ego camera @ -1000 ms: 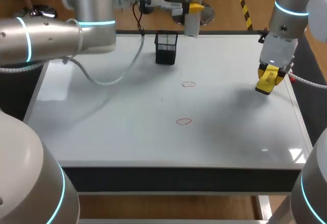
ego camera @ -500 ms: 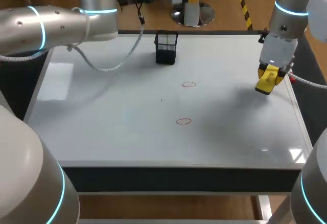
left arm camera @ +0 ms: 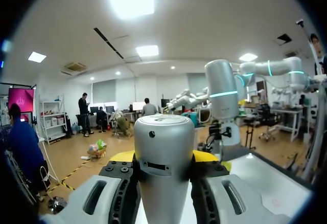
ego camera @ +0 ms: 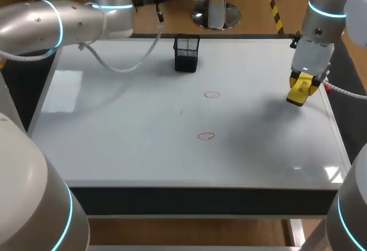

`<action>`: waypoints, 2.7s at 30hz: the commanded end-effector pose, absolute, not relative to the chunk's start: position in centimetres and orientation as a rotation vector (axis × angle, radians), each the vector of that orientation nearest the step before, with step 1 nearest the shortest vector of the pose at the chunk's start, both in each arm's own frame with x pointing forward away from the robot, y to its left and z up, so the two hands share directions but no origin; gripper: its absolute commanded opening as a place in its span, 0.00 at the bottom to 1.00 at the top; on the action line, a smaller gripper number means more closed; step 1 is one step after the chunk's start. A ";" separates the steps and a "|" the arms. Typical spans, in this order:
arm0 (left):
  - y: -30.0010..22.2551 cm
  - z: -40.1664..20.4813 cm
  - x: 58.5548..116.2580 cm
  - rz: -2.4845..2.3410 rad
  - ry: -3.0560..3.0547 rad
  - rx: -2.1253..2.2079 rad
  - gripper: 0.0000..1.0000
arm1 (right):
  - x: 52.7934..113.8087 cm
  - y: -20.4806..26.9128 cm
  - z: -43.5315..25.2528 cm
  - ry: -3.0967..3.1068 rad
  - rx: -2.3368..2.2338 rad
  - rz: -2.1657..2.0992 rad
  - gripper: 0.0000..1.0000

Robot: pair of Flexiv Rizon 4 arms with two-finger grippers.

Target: Pick up the inspection probe, press it on each red-marked spot on the whiteboard one by one, put down the probe, pick up the eraser, and wipe off all the red marks.

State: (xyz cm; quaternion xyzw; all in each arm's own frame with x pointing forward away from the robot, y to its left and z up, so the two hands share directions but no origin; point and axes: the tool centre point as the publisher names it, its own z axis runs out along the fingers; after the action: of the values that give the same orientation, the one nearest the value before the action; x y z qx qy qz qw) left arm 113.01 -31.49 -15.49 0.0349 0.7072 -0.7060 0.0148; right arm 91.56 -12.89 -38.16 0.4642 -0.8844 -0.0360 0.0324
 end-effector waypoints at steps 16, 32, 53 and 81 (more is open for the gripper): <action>-31.6 -15.5 113.6 -2.223 2.225 0.164 0.00 | 91.6 -13.0 -38.1 -2.719 1.431 -0.108 0.00; -31.6 -15.5 113.6 -2.223 2.225 0.164 0.00 | 92.2 -6.9 -37.3 -2.586 1.646 -0.073 0.00; -31.6 -15.5 113.6 -2.223 2.225 0.164 0.00 | 91.6 7.8 -38.4 -2.228 2.074 -0.049 0.00; -31.6 -15.5 113.6 -2.223 2.225 0.164 0.00 | 93.7 16.8 -40.9 -2.087 2.226 -0.054 0.00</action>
State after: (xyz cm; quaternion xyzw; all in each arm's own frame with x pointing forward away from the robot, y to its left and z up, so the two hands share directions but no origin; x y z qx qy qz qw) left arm 113.49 -31.59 -15.68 0.0517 0.7057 -0.7066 -0.0025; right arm 93.29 16.42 -40.41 0.7284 -0.6838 -0.0234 0.0361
